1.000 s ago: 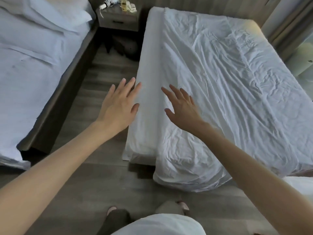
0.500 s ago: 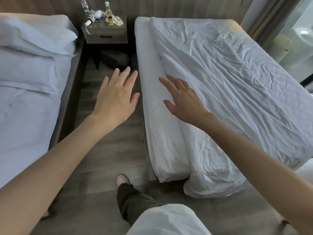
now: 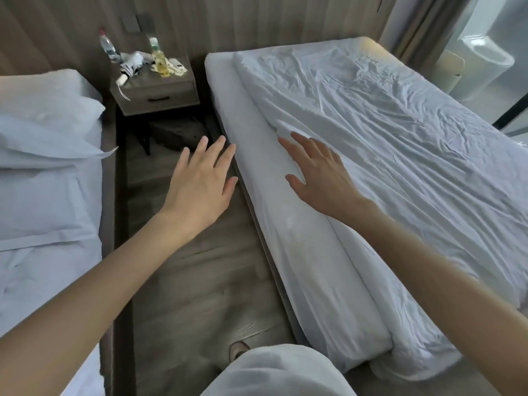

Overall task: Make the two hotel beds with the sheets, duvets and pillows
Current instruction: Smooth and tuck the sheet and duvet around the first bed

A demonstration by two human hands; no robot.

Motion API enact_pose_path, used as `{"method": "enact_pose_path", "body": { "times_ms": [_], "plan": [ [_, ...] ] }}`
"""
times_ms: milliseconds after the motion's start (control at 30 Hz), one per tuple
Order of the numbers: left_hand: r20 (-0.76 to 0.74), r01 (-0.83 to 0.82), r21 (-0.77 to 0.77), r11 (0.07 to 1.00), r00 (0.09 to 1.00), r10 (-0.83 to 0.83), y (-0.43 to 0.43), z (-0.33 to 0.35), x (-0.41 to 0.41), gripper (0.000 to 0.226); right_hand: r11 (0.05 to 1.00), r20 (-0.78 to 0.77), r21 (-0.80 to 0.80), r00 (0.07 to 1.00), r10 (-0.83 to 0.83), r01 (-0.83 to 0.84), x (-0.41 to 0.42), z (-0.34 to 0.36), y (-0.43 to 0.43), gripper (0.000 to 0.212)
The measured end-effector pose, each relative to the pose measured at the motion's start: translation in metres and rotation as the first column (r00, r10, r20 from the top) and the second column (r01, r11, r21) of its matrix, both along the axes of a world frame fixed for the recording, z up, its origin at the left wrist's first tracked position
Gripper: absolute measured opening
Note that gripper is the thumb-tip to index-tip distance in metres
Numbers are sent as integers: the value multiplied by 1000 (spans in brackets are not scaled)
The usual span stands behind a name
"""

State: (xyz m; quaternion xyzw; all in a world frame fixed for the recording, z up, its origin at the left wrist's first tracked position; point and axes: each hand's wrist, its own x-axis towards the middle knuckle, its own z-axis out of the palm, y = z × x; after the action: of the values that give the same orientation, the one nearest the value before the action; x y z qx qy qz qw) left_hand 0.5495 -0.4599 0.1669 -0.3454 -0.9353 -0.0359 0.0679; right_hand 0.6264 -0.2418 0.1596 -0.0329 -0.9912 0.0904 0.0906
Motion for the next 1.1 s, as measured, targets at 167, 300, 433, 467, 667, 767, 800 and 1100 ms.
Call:
{"method": "enact_pose_path", "body": {
  "times_ms": [167, 300, 433, 467, 667, 767, 800, 1100],
  "plan": [
    [41, 52, 47, 998, 998, -54, -4, -10, -95, 58, 997, 11, 30, 997, -73, 72, -69, -3, -19, 65],
    [41, 126, 54, 991, 991, -128, -6, -18, -182, 58, 989, 6, 32, 989, -147, 146, -137, -11, -32, 64],
    [43, 232, 44, 972, 971, -233, -11, -16, -277, 58, 963, 13, -12, 963, -270, 270, -214, -11, -46, 64],
    [50, 257, 36, 966, 965, -258, -11, -13, -301, 58, 953, 17, -26, 953, -302, 302, -233, -8, -50, 64],
    [78, 395, 3, 919, 916, -394, 13, -3, -418, 59, 882, 56, -96, 887, -459, 462, -322, -2, -52, 64],
    [115, 449, 14, 894, 887, -447, 42, -10, -467, 59, 830, 77, -125, 840, -537, 543, -360, -7, -36, 63],
    [125, 469, 18, 883, 875, -468, 54, -13, -482, 59, 811, 86, -131, 822, -563, 570, -372, -10, -28, 63],
    [74, 634, -30, 773, 772, -631, 204, -51, -627, 58, 699, 135, -156, 716, -685, 698, -494, -61, 92, 63]
  ]
}}
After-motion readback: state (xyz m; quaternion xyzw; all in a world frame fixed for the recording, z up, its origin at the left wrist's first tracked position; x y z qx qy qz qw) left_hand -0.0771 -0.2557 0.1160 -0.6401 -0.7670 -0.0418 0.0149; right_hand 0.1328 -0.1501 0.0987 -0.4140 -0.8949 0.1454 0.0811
